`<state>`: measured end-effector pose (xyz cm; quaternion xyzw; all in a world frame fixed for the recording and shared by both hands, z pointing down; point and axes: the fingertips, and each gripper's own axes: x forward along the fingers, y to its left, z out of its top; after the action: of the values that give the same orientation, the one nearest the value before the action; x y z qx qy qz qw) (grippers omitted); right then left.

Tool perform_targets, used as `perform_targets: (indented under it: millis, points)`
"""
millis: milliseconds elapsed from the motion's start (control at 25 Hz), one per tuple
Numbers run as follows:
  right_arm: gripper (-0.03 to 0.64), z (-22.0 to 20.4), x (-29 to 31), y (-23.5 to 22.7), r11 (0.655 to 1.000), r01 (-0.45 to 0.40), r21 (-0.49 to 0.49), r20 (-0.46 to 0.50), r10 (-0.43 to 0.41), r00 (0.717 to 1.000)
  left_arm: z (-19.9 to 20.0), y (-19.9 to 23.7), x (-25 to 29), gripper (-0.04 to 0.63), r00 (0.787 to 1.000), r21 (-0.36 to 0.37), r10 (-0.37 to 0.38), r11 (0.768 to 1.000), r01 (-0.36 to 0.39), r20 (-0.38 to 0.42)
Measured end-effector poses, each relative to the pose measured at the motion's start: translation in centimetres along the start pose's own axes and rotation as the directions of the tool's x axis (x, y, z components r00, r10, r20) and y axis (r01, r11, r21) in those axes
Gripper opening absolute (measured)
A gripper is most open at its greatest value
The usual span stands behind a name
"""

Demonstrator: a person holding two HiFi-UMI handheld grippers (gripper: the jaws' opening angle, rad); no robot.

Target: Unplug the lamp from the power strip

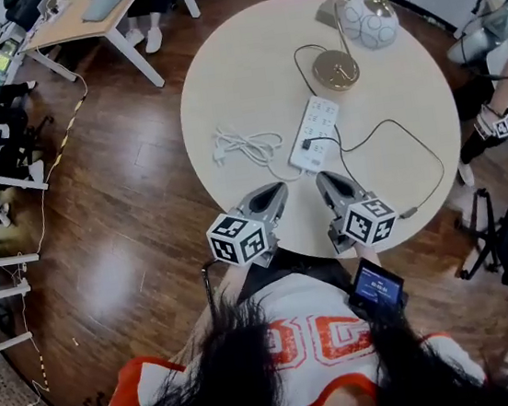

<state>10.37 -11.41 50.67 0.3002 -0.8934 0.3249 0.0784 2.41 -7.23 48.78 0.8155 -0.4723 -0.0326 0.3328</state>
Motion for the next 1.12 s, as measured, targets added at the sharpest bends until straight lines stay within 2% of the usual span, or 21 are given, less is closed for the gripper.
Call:
perform_targets:
  millis: [360, 600, 880, 1120]
  points:
    - [0.04, 0.1, 2.4, -2.5, 0.997, 0.072, 0.017, -0.025, -0.072, 0.997, 0.4, 0.9, 1.0, 0.0, 0.998, 0.027, 0.002, 1.0, 0.0, -0.061]
    - [0.059, 0.3, 4.2, -3.7, 0.988, 0.155, 0.001, -0.048, -0.155, 0.987, 0.1, 2.4, 2.7, 0.0, 0.985, 0.047, -0.059, 0.997, 0.067, -0.162]
    - [0.104, -0.2, 6.0, -6.1, 0.959, 0.277, 0.054, -0.06, -0.274, 0.96, -0.9, 4.5, 6.1, 0.0, 0.939, 0.022, -0.152, 0.986, 0.167, -0.308]
    - [0.115, -1.1, 6.8, -6.6, 0.926, 0.374, 0.053, -0.087, -0.369, 0.925, -2.7, 6.0, 7.8, 0.0, 0.871, 0.041, -0.201, 0.969, 0.244, -0.448]
